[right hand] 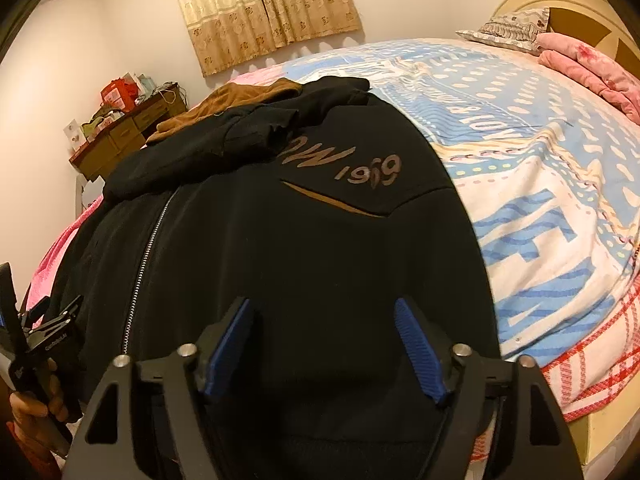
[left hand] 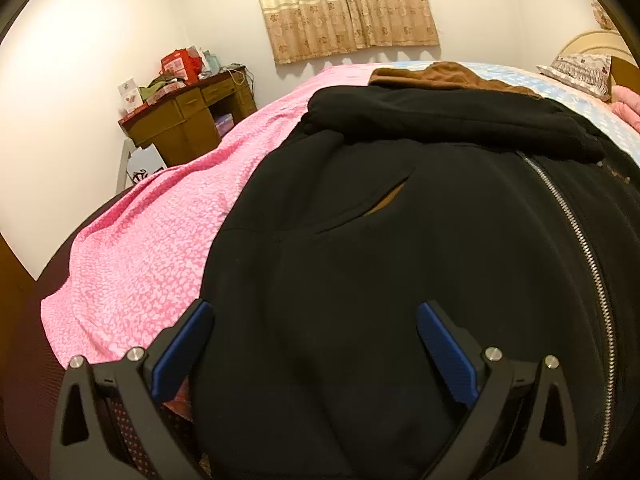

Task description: Fold large clothes

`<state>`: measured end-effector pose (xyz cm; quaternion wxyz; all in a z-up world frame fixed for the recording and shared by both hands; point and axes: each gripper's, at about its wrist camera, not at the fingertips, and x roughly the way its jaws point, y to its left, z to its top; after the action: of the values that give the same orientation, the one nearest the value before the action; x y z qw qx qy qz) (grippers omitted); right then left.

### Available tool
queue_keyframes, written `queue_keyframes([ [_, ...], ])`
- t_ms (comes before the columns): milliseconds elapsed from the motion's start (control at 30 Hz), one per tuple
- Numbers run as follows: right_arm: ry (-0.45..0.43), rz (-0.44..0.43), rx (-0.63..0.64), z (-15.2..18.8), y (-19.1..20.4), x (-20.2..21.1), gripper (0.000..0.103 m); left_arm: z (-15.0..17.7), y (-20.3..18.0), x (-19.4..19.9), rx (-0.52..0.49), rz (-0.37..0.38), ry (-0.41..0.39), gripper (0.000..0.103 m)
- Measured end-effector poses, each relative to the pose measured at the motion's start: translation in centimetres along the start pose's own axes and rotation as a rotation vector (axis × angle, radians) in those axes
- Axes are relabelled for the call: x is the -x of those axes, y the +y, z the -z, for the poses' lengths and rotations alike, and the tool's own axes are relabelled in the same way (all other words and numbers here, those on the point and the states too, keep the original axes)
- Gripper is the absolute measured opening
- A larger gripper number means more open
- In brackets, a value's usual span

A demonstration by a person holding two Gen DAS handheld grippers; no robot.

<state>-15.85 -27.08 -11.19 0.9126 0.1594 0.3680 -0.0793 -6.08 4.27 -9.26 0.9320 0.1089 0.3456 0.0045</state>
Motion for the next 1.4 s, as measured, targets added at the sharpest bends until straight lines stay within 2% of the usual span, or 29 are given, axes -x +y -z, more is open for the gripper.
queue_keyframes([
  [133, 0.023, 0.035, 0.072, 0.0, 1.3, -0.6, 0.092, -0.4, 2.0, 1.4, 0.095, 0.104, 0.001, 0.103],
  [200, 0.031, 0.069, 0.126, 0.1, 2.1, -0.9, 0.093, -0.5, 3.8, 2.4, 0.136, 0.133, -0.017, 0.103],
  [367, 0.017, 0.094, 0.164, 0.5, 2.6, -1.2, 0.097, 0.4, 8.4, 4.5, 0.178, 0.107, -0.069, 0.103],
  [433, 0.016, 0.099, 0.174, 0.6, 2.7, -1.4, 0.098, 1.2, 9.9, 5.0, 0.19, 0.151, -0.061, 0.103],
  [533, 0.017, 0.099, 0.198, 0.6, 2.8, -1.3, 0.098, 2.7, 10.9, 5.4, 0.204, 0.26, -0.033, 0.103],
  [633, 0.003, 0.049, 0.181, 0.4, 2.4, -0.6, 0.098, 3.2, 10.4, 4.8, 0.21, 0.349, 0.006, 0.103],
  [667, -0.014, 0.005, 0.153, 0.3, 1.8, 0.0, 0.098, 3.2, 9.7, 4.3, 0.195, 0.375, 0.034, 0.102],
  [733, -0.037, -0.06, 0.101, 0.1, 0.9, 1.0, 0.098, 3.1, 8.8, 4.4, 0.157, 0.358, 0.033, 0.101],
  [867, -0.09, -0.135, 0.004, -0.5, -1.9, 4.3, 0.098, 2.7, 7.6, 4.7, 0.11, 0.409, 0.035, 0.092],
  [933, -0.096, -0.133, -0.038, -0.6, -4.0, 6.1, 0.098, 2.6, 7.6, 4.7, 0.104, 0.435, 0.04, 0.091],
  [1000, -0.077, -0.105, -0.077, -0.2, -6.2, 7.2, 0.097, 2.8, 7.6, 4.6, 0.098, 0.426, 0.023, 0.091],
  [1067, -0.064, -0.094, -0.106, 0.6, -7.5, 7.7, 0.089, 2.6, 7.5, 4.6, 0.091, 0.42, 0.014, 0.091],
  [1133, -0.034, -0.129, -0.157, 1.4, -8.8, 7.4, 0.084, 2.2, 7.4, 4.3, 0.097, 0.426, 0.011, 0.091],
  [1200, -0.002, -0.166, -0.175, 1.8, -8.9, 6.4, 0.083, 1.9, 7.4, 4.2, 0.112, 0.439, 0.009, 0.091],
  [1300, 0.08, -0.203, -0.134, 2.6, -7.2, 4.1, 0.081, 2.0, 7.2, 4.3, 0.097, 0.435, 0.012, 0.091],
  [1400, 0.103, -0.152, -0.043, 2.5, -5.5, 3.1, 0.078, 2.1, 7.0, 4.4, 0.07, 0.423, 0.01, 0.091],
])
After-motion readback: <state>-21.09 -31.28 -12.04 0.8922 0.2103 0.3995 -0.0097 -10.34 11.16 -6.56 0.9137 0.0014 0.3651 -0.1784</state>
